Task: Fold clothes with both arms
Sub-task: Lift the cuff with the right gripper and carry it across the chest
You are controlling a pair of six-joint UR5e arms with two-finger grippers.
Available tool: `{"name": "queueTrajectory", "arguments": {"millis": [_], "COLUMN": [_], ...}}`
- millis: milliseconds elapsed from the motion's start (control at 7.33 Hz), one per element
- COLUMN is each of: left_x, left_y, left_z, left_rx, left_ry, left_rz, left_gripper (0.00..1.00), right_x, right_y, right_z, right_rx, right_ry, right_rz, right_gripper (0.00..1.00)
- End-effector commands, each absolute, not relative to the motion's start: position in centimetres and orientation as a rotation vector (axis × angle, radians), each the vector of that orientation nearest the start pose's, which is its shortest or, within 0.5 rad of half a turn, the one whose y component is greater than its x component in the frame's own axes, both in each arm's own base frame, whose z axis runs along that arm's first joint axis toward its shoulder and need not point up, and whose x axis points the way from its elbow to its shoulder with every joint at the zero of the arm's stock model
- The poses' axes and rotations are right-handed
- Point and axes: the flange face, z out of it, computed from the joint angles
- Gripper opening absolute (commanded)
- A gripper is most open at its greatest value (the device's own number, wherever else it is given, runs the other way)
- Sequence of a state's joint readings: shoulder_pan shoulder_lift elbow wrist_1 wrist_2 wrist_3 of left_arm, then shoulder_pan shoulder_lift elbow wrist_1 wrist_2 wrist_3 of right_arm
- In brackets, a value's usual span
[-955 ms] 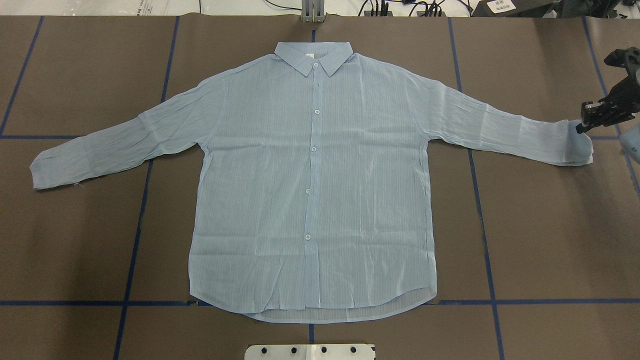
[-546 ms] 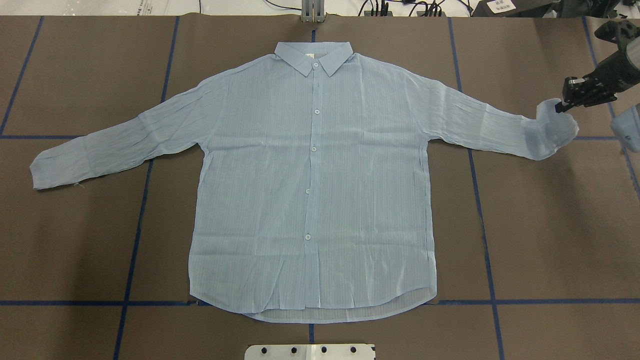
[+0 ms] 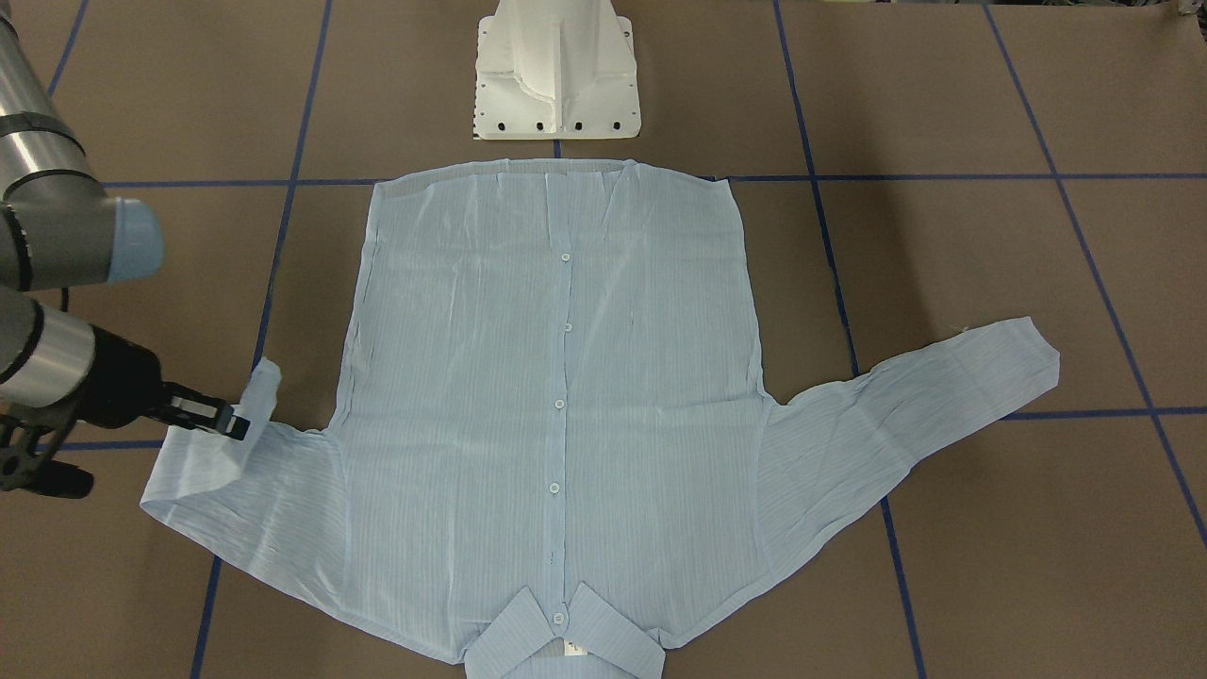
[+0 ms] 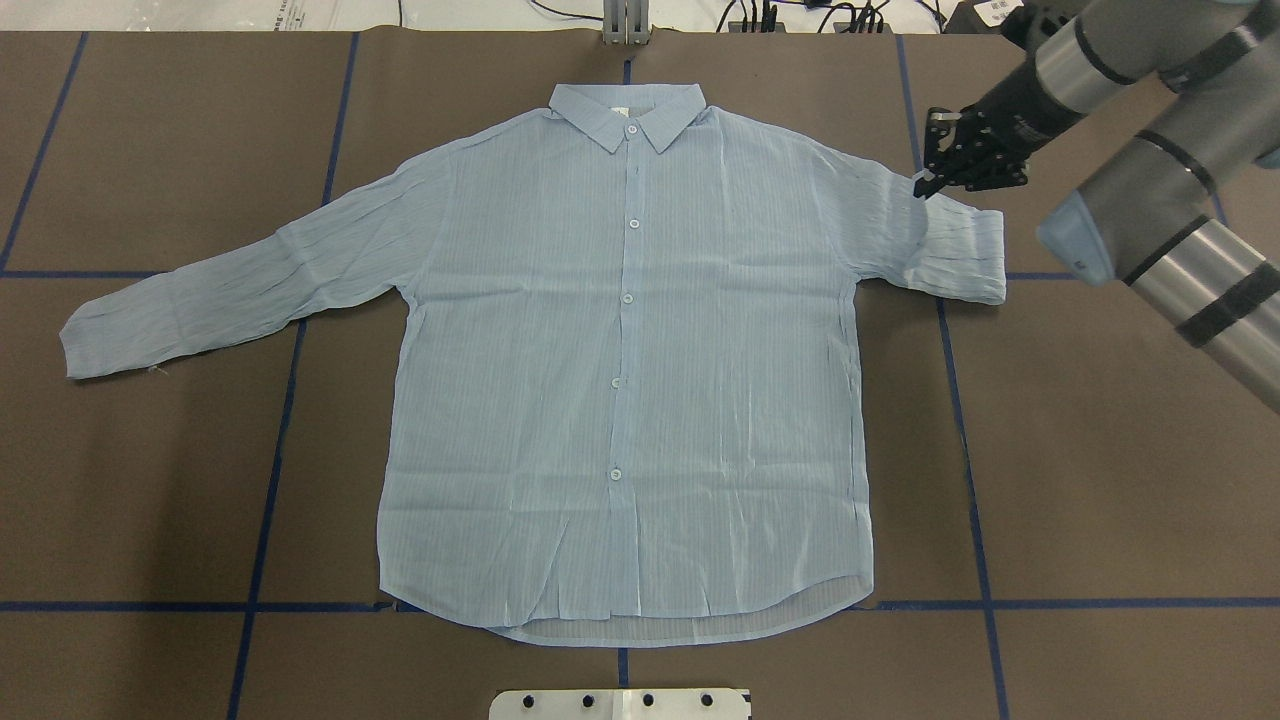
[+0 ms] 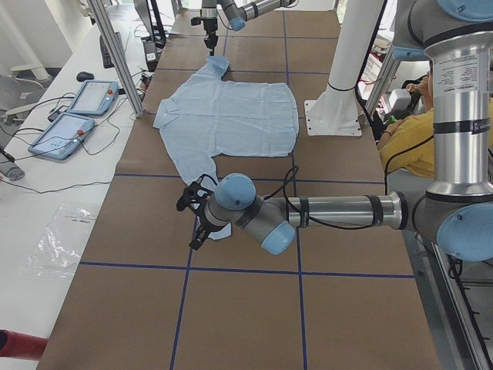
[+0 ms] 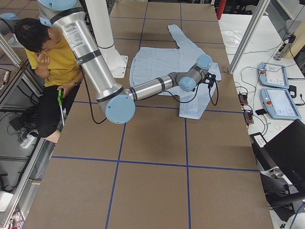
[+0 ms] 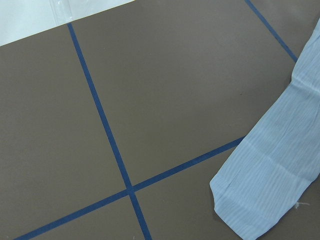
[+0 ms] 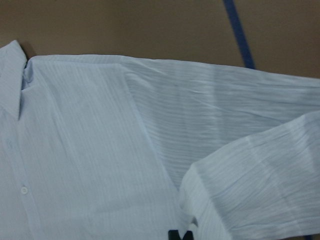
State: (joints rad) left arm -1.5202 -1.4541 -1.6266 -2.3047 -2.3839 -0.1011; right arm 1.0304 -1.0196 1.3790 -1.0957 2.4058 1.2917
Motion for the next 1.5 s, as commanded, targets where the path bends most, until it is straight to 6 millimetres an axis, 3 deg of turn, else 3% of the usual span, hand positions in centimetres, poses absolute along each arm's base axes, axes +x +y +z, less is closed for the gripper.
{"name": "queueTrajectory", "arguments": {"millis": [0,136,273,409,546,682,819,955,1092,1228,1365], "left_x": [-3.7,-3.7,-3.7,-3.7,-3.7,-3.3,-2.4,-0.9,1.4,5.3,9.5], "left_y": [-46.8,-46.9,-47.0,-47.0,-47.1,-47.4,-48.5,-49.8,-51.9,-54.1,-55.9], "left_z": [59.8,59.6,59.5,59.5,59.3,59.3,59.7,60.5,60.5,60.1,59.9], "left_rx": [0.576,0.579,0.576,0.574,0.576,0.569,0.537,0.487,0.438,0.375,0.308], "left_ry": [0.828,0.832,0.836,0.837,0.838,0.84,0.857,0.879,0.904,0.931,0.956], "left_rz": [0.229,0.231,0.22,0.216,0.215,0.22,0.194,0.162,0.132,0.108,0.096], "left_gripper": [1.0,1.0,1.0,1.0,1.0,1.0,1.0,1.0,1.0,1.0,1.0], "right_x": [-42.4,-49.1,-52.9,-54.2,-57.0,-59.5,-60.4,-61.6,-63.1,-63.3,-63.7], "right_y": [-66.3,-66.7,-65.8,-65.5,-65.1,-63.9,-63.4,-62.4,-60.8,-60.0,-58.7], "right_z": [24.7,20.0,18.3,16.7,13.7,12.1,12.5,12.4,10.3,7.9,7.5], "right_rx": [-0.113,-0.052,0.002,0.007,0.01,0.036,0.027,0.026,0.025,0.008,0.004], "right_ry": [-1.092,-1.057,-1.038,-1.068,-1.085,-1.098,-1.088,-1.089,-1.11,-1.142,-1.15], "right_rz": [0.414,0.427,0.436,0.439,0.484,0.509,0.525,0.57,0.577,0.596,0.58], "right_gripper": [0.0,0.0,0.0,0.0,0.0,0.0,0.99,1.0,1.0,1.0,1.0]}}
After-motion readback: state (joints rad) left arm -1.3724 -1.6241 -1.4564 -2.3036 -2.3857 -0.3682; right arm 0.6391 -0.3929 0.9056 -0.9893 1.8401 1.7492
